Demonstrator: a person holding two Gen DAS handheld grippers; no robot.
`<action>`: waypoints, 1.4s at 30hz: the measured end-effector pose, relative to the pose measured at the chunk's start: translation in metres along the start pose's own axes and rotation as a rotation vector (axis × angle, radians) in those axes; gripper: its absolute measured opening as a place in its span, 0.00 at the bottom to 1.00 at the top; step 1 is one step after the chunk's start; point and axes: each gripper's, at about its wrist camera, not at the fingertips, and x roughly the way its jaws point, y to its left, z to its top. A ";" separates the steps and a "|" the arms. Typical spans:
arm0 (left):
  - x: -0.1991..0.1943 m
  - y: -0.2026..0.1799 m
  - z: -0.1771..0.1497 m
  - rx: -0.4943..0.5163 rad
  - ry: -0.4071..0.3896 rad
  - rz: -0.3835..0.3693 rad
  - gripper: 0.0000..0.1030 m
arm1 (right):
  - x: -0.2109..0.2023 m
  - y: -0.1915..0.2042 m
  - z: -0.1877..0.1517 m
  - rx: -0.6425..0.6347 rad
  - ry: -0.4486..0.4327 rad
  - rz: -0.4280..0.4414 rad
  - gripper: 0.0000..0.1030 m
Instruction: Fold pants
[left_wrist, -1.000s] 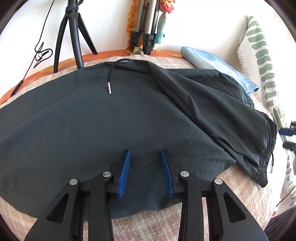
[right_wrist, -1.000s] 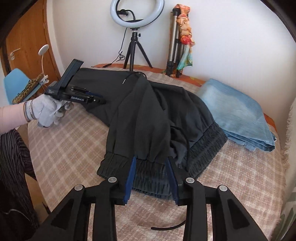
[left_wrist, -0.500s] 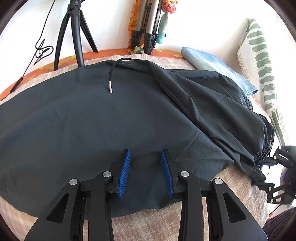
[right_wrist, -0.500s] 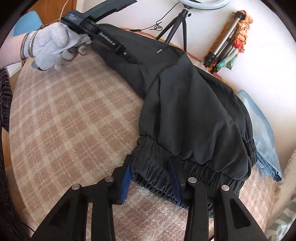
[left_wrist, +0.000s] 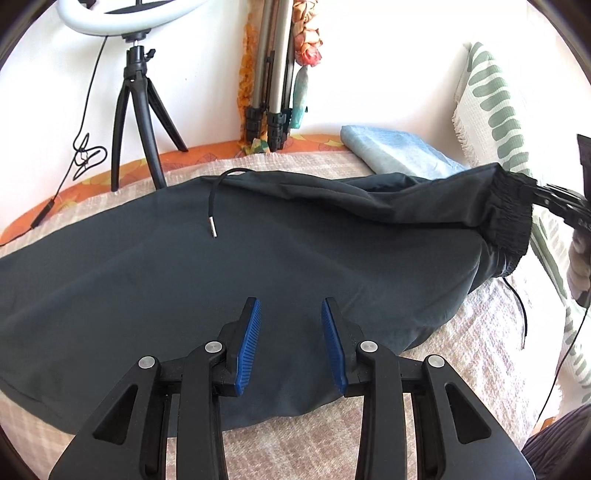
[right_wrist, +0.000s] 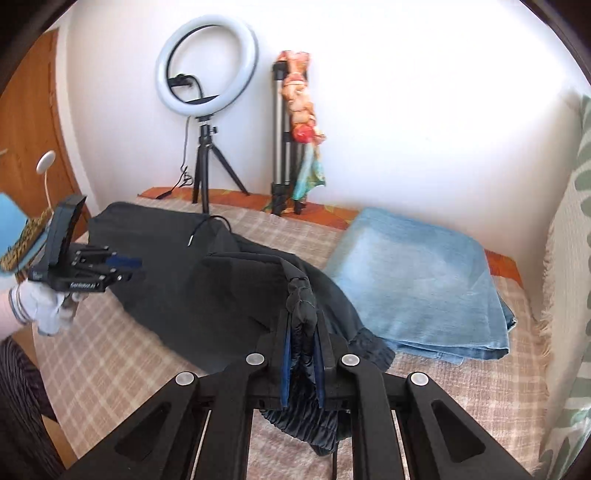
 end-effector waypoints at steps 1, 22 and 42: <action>0.000 -0.001 0.001 0.000 -0.002 -0.001 0.31 | 0.008 -0.013 0.002 0.038 0.014 -0.009 0.08; 0.001 -0.029 -0.007 0.090 0.023 -0.041 0.31 | 0.054 -0.112 -0.075 0.640 0.053 0.148 0.74; 0.054 -0.137 -0.028 0.612 0.058 0.010 0.50 | 0.049 -0.124 -0.078 0.732 0.021 0.207 0.62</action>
